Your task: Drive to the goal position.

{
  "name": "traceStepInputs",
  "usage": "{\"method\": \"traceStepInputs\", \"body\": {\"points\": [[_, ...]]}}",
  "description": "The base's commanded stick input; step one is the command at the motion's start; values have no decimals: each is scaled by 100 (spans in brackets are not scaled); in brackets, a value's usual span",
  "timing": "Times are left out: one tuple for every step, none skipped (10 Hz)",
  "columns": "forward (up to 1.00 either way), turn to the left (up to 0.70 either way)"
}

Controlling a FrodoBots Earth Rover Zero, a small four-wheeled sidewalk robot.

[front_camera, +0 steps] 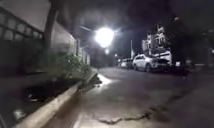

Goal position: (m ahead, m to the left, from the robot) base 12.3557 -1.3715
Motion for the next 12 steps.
{"method": "traceStepInputs", "body": {"points": [[50,0],[50,0],[50,0],[50,0],[50,0],[50,0],[50,0],[50,0],[50,0],[50,0],[50,0],[50,0]]}}
